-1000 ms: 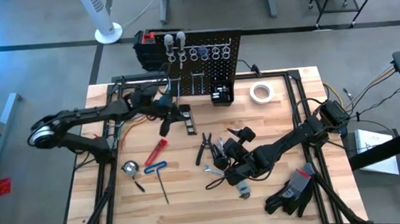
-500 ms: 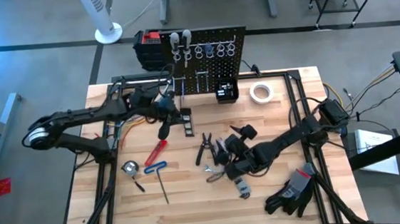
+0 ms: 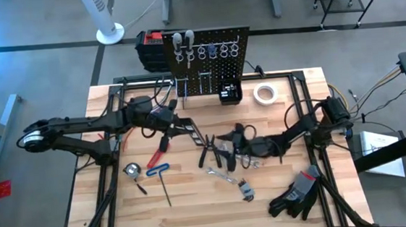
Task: Hang tools onto peg board
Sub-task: Hang the spirit level on the peg board
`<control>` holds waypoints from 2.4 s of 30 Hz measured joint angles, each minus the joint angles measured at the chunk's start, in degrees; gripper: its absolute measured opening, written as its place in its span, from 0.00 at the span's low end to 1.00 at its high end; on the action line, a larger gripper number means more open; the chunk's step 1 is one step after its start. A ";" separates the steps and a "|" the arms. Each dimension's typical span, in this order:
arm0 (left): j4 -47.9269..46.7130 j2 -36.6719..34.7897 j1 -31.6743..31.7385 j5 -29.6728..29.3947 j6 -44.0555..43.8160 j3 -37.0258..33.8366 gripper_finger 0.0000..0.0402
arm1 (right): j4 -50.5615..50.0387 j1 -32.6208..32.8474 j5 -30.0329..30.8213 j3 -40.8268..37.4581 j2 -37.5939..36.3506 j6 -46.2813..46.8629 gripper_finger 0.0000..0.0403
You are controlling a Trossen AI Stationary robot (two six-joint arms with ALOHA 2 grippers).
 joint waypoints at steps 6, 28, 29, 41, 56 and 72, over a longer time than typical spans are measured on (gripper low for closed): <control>2.34 2.49 -0.08 -0.04 -1.46 1.07 0.10 | -12.14 -2.72 -8.50 7.84 0.24 -0.31 0.49; 5.47 6.34 -0.09 1.69 -8.04 1.09 0.10 | -14.44 -6.16 -17.80 10.29 0.22 9.01 0.09; 5.22 6.00 -0.09 1.41 -8.89 1.09 0.10 | -14.31 -6.25 -18.49 10.38 0.22 10.44 0.09; -13.66 -10.37 1.22 -15.02 -5.91 1.09 0.60 | -10.01 -6.63 -17.37 10.20 0.59 23.25 0.09; -2.19 -20.95 -0.40 -28.40 -6.72 -13.50 0.59 | -9.75 -11.11 -18.83 9.10 0.96 31.57 0.09; 3.57 -20.10 -0.25 -28.71 -6.09 -15.81 0.57 | 4.24 -12.43 -22.36 8.22 11.80 28.80 0.09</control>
